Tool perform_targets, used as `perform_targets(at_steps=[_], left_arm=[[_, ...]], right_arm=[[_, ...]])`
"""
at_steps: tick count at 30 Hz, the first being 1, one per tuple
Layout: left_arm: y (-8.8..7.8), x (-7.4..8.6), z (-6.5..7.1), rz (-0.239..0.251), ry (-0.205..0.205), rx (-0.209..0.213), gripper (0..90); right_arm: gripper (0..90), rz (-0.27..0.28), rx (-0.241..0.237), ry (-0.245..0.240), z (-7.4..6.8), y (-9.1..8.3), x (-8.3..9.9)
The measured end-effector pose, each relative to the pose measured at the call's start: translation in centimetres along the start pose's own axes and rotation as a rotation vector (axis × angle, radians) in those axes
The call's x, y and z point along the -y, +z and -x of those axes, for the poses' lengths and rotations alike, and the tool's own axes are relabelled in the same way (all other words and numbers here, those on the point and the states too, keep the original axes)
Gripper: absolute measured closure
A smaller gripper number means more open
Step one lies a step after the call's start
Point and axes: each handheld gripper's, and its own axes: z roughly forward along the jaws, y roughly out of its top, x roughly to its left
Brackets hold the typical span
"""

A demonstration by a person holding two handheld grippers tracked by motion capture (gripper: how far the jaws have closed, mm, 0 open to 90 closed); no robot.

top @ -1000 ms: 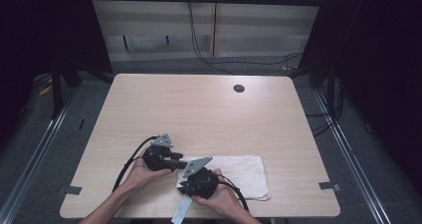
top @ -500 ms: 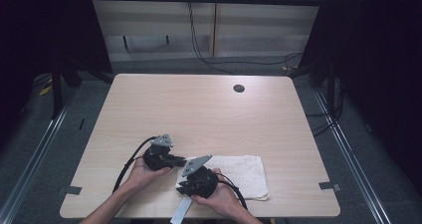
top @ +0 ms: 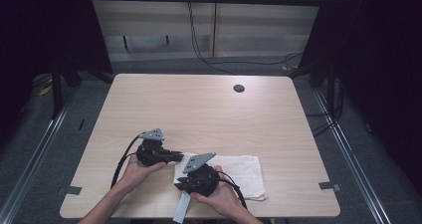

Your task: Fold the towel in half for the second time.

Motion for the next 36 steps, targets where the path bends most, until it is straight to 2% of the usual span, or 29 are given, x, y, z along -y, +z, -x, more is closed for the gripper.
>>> perform_targets(at_steps=[5, 8, 14, 19, 27, 30, 33, 36], left_arm=[[-1.1, -0.1, 0.2, 0.015, -0.008, -0.001, 85.5], [-1.9, 0.1, 0.8, 0.016, 0.004, -0.004, 85.5], [-3.1, 0.3, 0.4, 0.048, -0.018, 0.007, 85.5], [-3.7, -0.3, 0.7, 0.062, -0.015, 0.008, 85.5], [-4.6, -0.5, 0.4, 0.084, -0.037, 0.003, 85.5], [-5.1, -0.6, 0.5, 0.109, -0.044, 0.004, 85.5], [-5.8, -0.9, 0.5, 0.128, -0.050, -0.009, 85.5], [-6.7, -1.5, 0.4, 0.152, -0.036, -0.033, 85.5]], right_arm=[[81.0, 0.030, -0.008, -0.003, -0.3, -0.5, -0.4], [81.1, 0.042, -0.021, -0.006, -0.7, -0.8, -0.4], [81.1, 0.065, -0.031, -0.003, -1.2, -0.9, -1.0], [81.2, 0.104, -0.036, 0.018, -1.5, -1.7, -1.7], [81.3, 0.129, -0.032, -0.003, -1.7, -1.5, -3.1], [81.2, 0.145, -0.042, -0.016, -2.0, -1.3, -4.0], [81.3, 0.158, -0.047, -0.032, -2.1, -1.2, -4.8], [81.3, 0.167, -0.046, -0.035, -2.1, -1.1, -5.6]])
